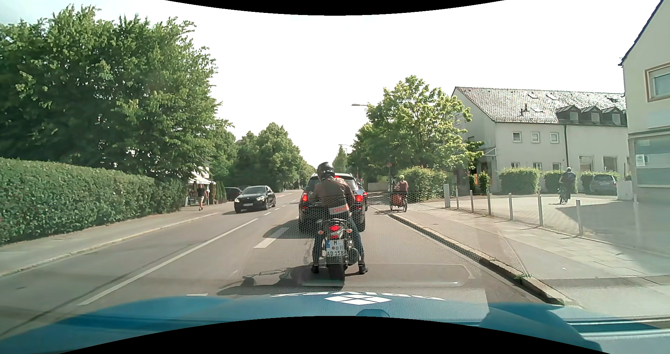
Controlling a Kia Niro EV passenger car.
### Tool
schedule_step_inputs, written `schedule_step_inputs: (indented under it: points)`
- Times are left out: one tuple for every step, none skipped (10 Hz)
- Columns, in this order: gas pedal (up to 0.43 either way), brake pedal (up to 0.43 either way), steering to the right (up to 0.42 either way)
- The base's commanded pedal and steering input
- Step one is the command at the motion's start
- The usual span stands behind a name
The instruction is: Follow the waypoints while adhering to traffic rules and regulations
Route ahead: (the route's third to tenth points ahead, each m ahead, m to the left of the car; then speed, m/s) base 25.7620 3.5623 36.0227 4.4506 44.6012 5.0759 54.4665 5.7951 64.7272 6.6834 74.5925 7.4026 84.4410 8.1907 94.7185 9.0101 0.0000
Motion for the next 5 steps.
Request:
schedule_step_inputs:
  points:
    - [0.000,0.311,-0.021]
    - [0.000,0.311,-0.021]
    - [0.000,0.311,-0.021]
    - [0.000,0.311,-0.021]
    - [0.000,0.311,-0.021]
